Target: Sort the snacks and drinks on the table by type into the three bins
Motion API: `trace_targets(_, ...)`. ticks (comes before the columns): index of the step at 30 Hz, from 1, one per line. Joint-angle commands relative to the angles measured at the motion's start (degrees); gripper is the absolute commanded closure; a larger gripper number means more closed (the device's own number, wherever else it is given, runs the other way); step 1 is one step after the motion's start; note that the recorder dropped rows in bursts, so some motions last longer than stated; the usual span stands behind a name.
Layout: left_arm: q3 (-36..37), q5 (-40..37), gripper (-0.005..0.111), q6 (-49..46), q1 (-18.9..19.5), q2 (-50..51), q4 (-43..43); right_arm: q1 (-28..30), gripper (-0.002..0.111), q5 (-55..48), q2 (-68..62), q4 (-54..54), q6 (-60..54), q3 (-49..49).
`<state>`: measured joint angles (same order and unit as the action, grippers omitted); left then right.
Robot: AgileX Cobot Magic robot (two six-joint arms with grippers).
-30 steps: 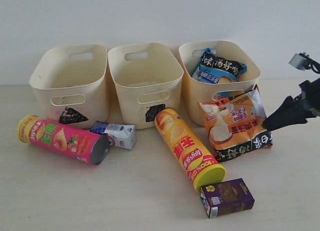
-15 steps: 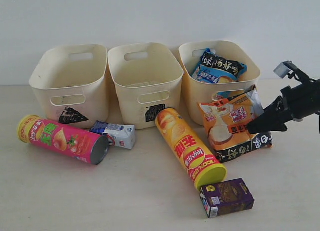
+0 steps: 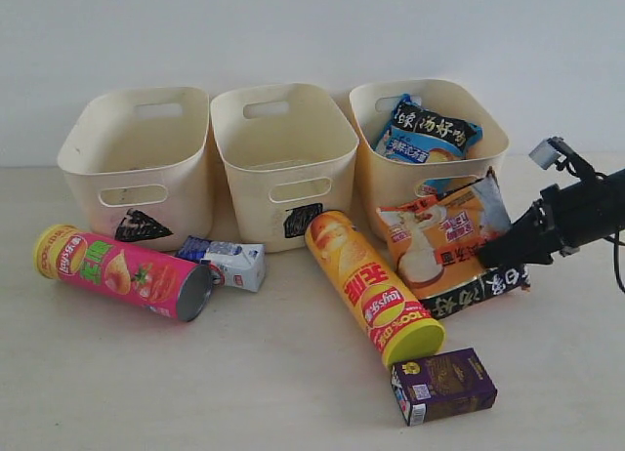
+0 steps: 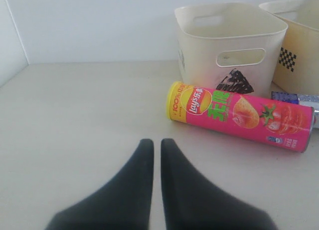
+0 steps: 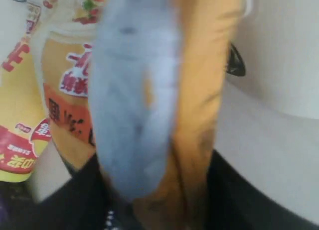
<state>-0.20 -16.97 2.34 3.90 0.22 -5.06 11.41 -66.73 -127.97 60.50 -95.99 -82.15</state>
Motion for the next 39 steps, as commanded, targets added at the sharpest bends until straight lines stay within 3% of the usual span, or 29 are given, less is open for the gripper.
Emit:
trace_targets(1, 0.2, 0.2, 0.102, -0.2, 0.0, -0.2, -0.1, 0.0, 0.107, -2.7, 0.0, 0.7, -0.6, -0.3)
trace_targets(11, 0.2, 0.2, 0.102, -0.2, 0.0, -0.2, -0.1, 0.0, 0.108, -3.2, 3.3, -0.5, 1.1, -0.3)
trace_targets(27, 0.2, 0.2, 0.102, -0.2, 0.0, -0.2, -0.1, 0.0, 0.108, -3.2, 22.1, -3.7, 7.4, -0.1)
trace_targets(37, 0.2, 0.2, 0.102, -0.2, 0.0, -0.2, -0.1, 0.0, 0.108, -3.2, 26.1, 10.4, 5.7, -0.1)
trace_targets(39, 0.2, 0.2, 0.102, -0.2, 0.0, -0.2, -0.1, 0.0, 0.108, 0.6, 26.1, 12.8, 6.3, -0.1)
